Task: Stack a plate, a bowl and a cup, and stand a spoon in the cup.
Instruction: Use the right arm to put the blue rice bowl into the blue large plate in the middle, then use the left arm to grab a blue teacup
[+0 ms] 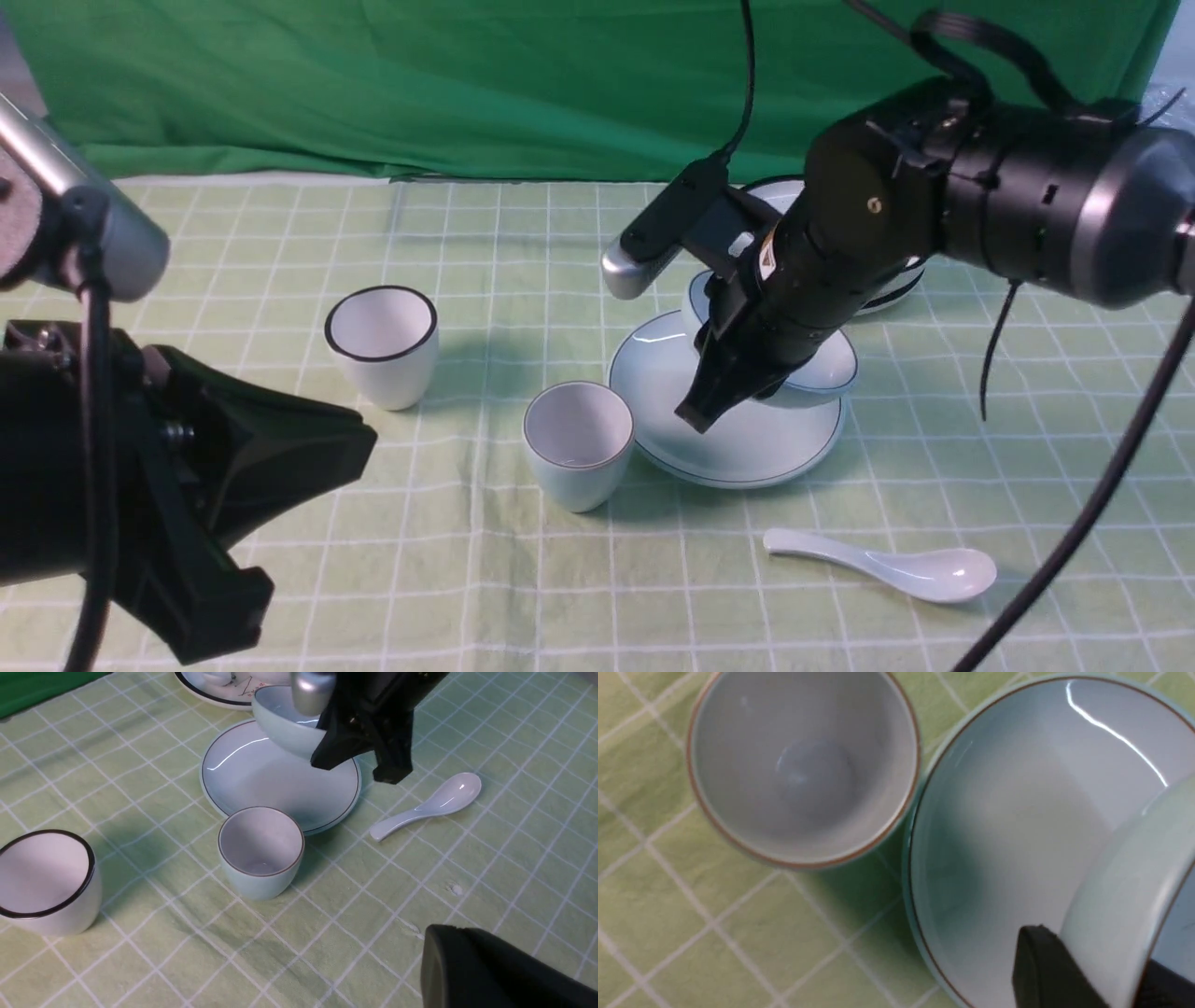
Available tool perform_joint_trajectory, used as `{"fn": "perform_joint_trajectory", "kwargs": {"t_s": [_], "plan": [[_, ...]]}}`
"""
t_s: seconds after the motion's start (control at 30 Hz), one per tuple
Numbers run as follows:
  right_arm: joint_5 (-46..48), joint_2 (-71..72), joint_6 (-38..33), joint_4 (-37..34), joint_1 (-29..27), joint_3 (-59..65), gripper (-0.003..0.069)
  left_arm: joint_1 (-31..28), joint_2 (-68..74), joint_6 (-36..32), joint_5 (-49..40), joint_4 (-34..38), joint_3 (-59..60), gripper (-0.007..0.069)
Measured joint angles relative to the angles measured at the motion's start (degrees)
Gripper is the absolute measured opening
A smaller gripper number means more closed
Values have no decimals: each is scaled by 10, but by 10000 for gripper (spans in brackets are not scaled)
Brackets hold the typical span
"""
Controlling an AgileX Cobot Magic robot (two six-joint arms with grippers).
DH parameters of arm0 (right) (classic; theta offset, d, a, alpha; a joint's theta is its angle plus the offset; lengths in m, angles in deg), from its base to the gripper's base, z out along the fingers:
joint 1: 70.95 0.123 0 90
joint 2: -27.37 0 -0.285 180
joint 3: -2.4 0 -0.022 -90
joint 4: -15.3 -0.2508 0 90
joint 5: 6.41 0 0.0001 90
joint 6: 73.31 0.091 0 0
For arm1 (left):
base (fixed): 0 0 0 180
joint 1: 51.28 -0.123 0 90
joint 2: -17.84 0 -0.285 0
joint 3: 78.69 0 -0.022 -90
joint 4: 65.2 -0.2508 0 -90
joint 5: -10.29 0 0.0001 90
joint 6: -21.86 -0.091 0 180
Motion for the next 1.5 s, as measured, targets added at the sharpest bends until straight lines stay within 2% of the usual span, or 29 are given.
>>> {"fn": "perform_joint_trajectory", "kwargs": {"t_s": [0.43,0.6,0.73,0.83,1.0,1.07,1.2,1.23,1.37,1.43,1.5], "plan": [[-15,-70,0,3,-1,-22,104,0,0,0,3,0,0,21],[-20,-70,0,4,-1,-22,214,0,0,0,7,-3,0,21],[-21,-70,3,4,-1,-22,372,0,0,0,13,-13,0,21],[-21,-68,20,4,-1,-22,456,0,0,0,13,-15,0,21],[10,-47,30,3,-1,-31,535,0,15,0,10,-15,-1,21],[47,-26,31,4,-1,-38,525,4,42,0,-1,-16,-2,21],[118,28,33,4,-1,-40,410,31,113,0,-18,-27,-26,21],[158,63,35,4,-4,-33,318,59,171,3,-30,-46,-56,21],[213,137,54,3,-24,5,137,117,284,33,-43,-107,-134,25],[219,182,68,3,-39,41,90,139,351,56,-54,-139,-188,50],[210,235,78,5,-54,89,79,149,411,62,-75,-153,-237,87]]}}
